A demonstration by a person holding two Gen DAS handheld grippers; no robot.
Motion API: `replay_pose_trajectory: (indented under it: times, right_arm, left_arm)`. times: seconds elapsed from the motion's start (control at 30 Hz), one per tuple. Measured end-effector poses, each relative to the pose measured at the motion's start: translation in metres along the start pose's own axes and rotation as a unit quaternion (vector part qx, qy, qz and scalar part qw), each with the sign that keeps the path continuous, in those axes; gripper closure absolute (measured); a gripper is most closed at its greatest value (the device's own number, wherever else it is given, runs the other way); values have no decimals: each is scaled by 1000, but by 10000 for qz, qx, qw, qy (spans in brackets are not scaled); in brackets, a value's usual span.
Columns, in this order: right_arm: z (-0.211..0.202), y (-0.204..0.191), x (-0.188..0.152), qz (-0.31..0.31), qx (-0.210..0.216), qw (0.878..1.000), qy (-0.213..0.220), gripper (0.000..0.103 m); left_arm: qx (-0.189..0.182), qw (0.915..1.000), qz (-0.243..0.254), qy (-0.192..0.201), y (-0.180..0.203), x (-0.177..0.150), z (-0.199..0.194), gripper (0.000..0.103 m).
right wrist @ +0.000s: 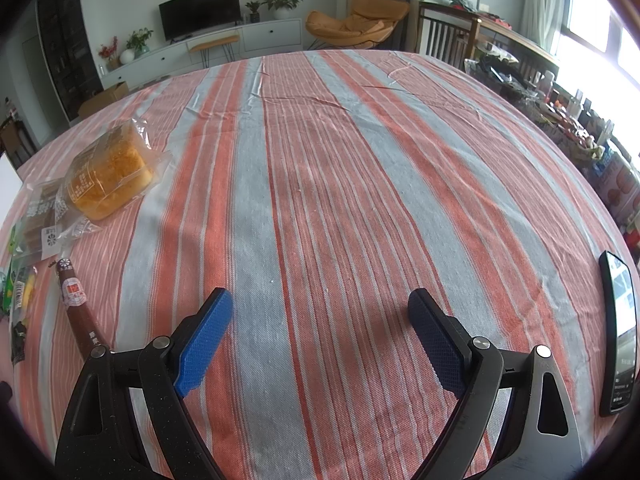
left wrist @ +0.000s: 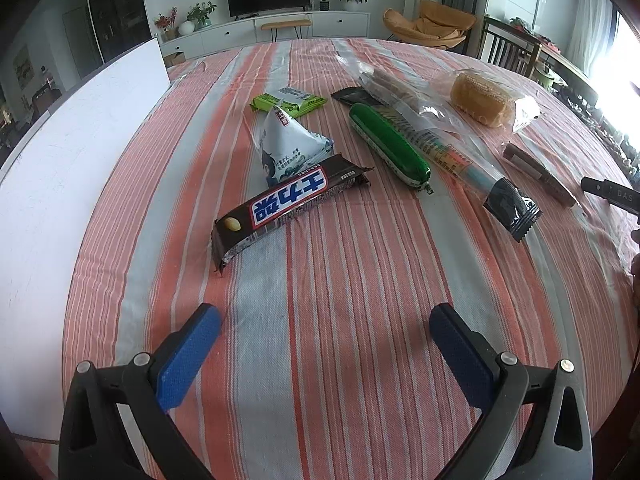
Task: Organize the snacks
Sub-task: 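Move the left tool back over the chocolate bar on the table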
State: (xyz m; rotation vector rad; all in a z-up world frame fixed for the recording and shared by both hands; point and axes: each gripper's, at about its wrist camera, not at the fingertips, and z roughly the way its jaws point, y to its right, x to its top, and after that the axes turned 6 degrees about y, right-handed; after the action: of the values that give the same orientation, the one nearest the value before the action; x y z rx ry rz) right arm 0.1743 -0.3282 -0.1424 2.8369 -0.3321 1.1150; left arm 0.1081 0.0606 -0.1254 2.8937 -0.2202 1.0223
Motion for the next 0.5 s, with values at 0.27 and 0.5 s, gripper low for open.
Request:
replay_pose_trajectory:
  times: [0.27, 0.5]
  right_arm:
    - [0, 0, 0, 1, 5, 10000, 1, 11]
    - [0, 0, 0, 4, 11, 10000, 2, 11]
  left_arm:
    - [7, 10000, -5, -3, 0, 0, 0, 0]
    - [-20, 10000, 24, -57, 0, 0, 1, 0]
